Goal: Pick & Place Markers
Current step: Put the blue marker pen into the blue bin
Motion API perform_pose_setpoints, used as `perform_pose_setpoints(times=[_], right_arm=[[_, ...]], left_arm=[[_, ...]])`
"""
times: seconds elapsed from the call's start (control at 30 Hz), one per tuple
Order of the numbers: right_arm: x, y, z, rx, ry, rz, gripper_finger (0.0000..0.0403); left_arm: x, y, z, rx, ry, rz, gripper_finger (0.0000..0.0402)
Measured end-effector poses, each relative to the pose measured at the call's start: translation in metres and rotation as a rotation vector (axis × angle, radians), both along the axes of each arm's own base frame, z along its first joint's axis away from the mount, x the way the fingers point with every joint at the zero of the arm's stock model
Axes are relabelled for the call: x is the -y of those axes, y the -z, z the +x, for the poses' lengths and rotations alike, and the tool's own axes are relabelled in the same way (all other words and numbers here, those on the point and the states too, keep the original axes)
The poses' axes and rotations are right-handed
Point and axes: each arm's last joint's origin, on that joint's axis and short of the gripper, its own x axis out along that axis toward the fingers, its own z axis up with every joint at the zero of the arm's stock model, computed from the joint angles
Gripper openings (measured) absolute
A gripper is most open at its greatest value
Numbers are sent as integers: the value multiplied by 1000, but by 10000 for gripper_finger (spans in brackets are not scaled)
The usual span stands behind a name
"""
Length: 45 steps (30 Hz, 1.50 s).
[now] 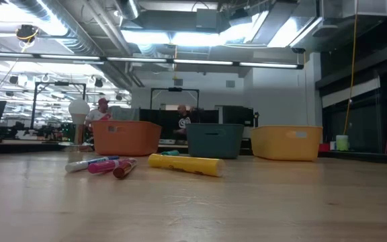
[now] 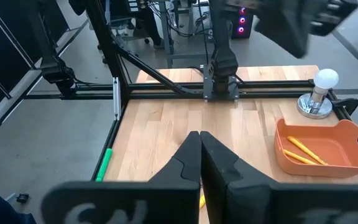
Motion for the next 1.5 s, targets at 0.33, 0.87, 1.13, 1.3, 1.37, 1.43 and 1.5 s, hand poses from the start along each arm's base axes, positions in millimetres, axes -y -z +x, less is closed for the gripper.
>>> perform_pose_setpoints(times=[0.33, 0.87, 1.13, 1.3, 1.37, 1.43, 1.5], right_arm=[[0, 0, 0, -1, 1, 3, 0], [0, 0, 0, -1, 1, 4, 0], [0, 0, 0, -1, 1, 3, 0], [0, 0, 0, -1, 2, 3, 0], [0, 0, 0, -1, 1, 3, 0], [0, 0, 0, -2, 1, 3, 0], [0, 0, 0, -2, 2, 3, 0]], left_arm=[[31, -9, -10, 46, 60, 15, 2], [71, 2, -6, -67, 193, -267, 2], [87, 11, 0, -154, 217, -392, 2], [93, 18, 8, -209, 199, -480, 1], [95, 22, 11, -239, 184, -513, 3], [95, 27, 13, -282, 152, -561, 2], [95, 32, 16, -319, 100, -633, 1]])
